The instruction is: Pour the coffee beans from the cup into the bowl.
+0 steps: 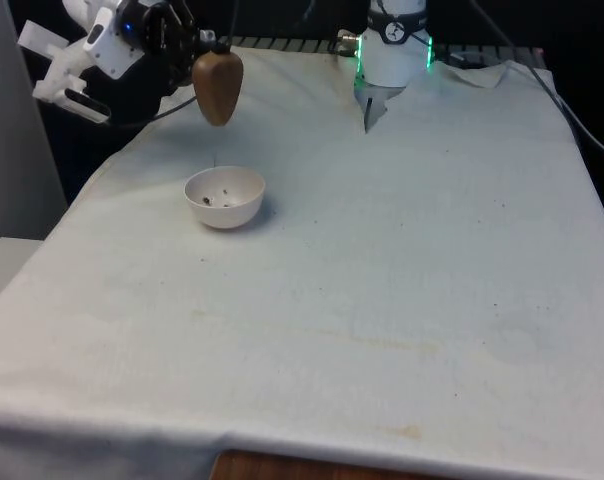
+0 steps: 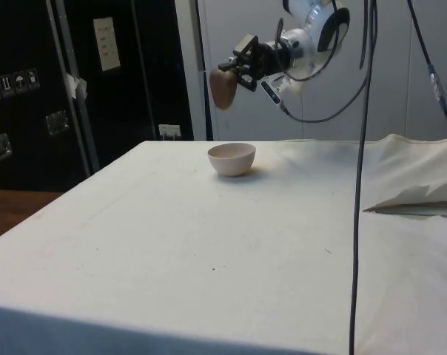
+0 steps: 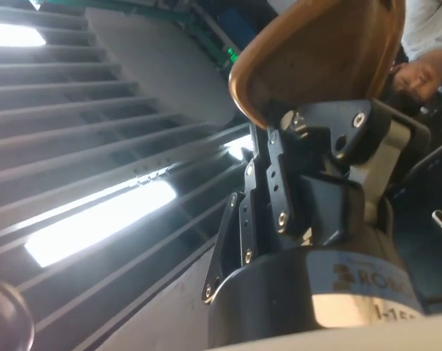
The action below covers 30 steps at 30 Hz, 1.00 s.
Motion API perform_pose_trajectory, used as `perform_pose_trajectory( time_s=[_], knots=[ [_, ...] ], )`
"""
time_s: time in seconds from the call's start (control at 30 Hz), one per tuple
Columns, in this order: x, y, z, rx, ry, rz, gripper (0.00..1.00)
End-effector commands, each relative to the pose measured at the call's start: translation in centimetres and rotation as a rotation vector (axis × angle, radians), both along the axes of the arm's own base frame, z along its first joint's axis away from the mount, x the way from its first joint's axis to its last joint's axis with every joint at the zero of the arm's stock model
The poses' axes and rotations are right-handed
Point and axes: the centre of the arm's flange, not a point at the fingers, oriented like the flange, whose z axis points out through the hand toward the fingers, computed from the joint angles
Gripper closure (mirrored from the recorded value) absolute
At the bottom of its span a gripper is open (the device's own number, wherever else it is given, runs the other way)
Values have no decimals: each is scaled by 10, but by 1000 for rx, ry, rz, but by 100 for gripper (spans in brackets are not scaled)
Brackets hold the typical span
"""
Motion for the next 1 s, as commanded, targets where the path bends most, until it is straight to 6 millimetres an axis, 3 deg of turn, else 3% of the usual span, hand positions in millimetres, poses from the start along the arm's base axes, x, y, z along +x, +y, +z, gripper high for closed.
perform_pose_trajectory(
  time_s=[0.0,0.53,0.97],
  knots=[
    [-1,0,1,15,-4,0,100],
    [-1,8,-2,45,-25,17,100],
    [8,31,-4,-4,-5,38,100]
  ],
)
